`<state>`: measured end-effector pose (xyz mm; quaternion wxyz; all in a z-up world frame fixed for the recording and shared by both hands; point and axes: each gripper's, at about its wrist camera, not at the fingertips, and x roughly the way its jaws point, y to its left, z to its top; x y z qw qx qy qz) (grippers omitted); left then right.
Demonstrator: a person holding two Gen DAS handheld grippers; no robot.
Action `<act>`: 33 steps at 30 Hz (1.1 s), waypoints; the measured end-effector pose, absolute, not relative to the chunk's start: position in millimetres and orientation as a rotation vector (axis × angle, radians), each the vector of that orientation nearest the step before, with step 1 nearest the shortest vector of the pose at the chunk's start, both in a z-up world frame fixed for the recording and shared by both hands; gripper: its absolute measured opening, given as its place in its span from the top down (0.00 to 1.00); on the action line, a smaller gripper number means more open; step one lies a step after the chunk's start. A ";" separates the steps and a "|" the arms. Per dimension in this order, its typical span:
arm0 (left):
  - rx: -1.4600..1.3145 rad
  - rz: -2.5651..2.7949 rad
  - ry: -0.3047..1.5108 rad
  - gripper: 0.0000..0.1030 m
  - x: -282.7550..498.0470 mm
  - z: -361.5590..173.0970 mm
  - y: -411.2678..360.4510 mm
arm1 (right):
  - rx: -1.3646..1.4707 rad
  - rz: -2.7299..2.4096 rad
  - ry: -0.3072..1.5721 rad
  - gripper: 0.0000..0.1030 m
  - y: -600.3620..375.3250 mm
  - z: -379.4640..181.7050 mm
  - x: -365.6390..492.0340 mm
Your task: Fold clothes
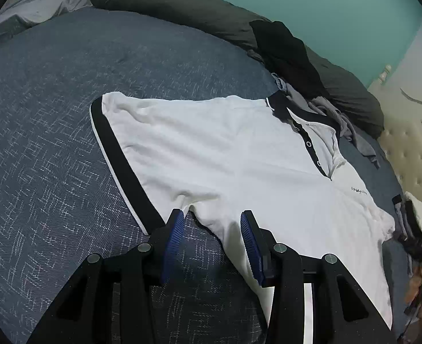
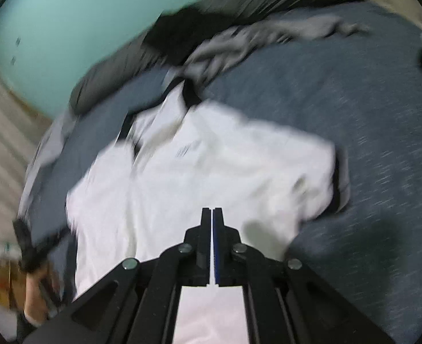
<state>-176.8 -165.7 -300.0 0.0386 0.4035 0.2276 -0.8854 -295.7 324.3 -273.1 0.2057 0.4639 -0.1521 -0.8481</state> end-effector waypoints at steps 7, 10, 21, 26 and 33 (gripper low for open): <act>1.236 -2.711 0.698 0.56 -178.3 -300.5 -162.1 | 1.385 -2.507 -0.599 0.54 377.4 -279.2 -335.8; 1.241 -2.714 0.691 0.56 -179.2 -301.5 -160.2 | 1.460 -2.474 -0.676 0.54 388.9 -298.3 -351.6; 1.251 -2.723 0.662 0.56 -180.3 -301.9 -157.0 | 1.310 -2.328 -0.311 0.93 314.9 -285.5 -324.5; 1.251 -2.727 0.660 0.56 -179.5 -301.1 -155.8 | 1.359 -2.191 -0.074 0.93 262.3 -298.0 -301.9; 1.245 -2.724 0.669 0.56 -179.1 -300.4 -158.0 | 1.380 -2.154 -0.002 0.84 244.1 -303.4 -289.4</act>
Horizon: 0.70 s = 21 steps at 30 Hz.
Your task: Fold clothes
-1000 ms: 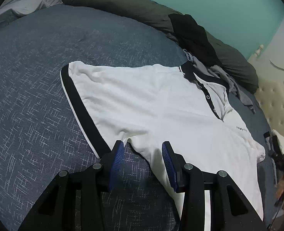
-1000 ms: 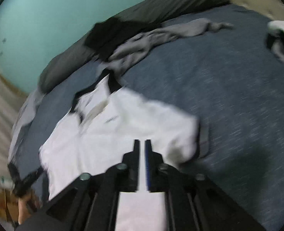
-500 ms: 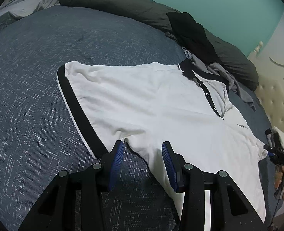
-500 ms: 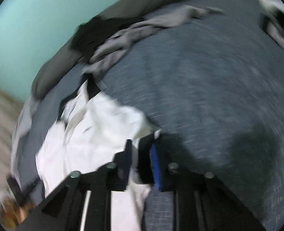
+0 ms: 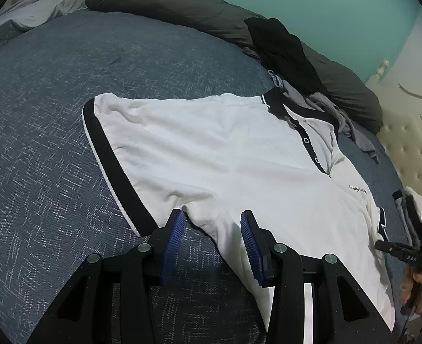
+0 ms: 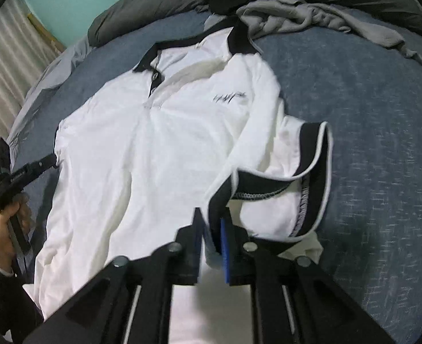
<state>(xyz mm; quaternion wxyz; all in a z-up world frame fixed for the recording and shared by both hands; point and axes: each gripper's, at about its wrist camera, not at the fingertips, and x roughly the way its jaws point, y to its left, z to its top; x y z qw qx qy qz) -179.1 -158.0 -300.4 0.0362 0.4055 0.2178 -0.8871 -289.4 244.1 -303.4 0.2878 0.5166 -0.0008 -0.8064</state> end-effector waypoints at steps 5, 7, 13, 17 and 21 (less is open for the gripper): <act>1.244 -2.726 0.672 0.56 -179.0 -299.6 -157.5 | 1.290 -2.222 -0.183 0.76 276.6 -277.3 -298.2; 1.242 -2.725 0.672 0.56 -178.6 -299.3 -157.7 | 1.280 -2.277 -0.250 0.67 292.2 -269.5 -304.7; 1.248 -2.725 0.663 0.56 -179.0 -299.4 -156.3 | 1.375 -2.310 -0.387 0.67 310.0 -276.5 -328.0; 1.252 -2.727 0.650 0.56 -179.4 -300.0 -154.3 | 1.421 -2.271 -0.395 0.67 298.5 -287.0 -339.5; 1.256 -2.726 0.649 0.56 -179.8 -301.2 -154.4 | 1.487 -2.272 -0.384 0.67 290.1 -295.9 -347.0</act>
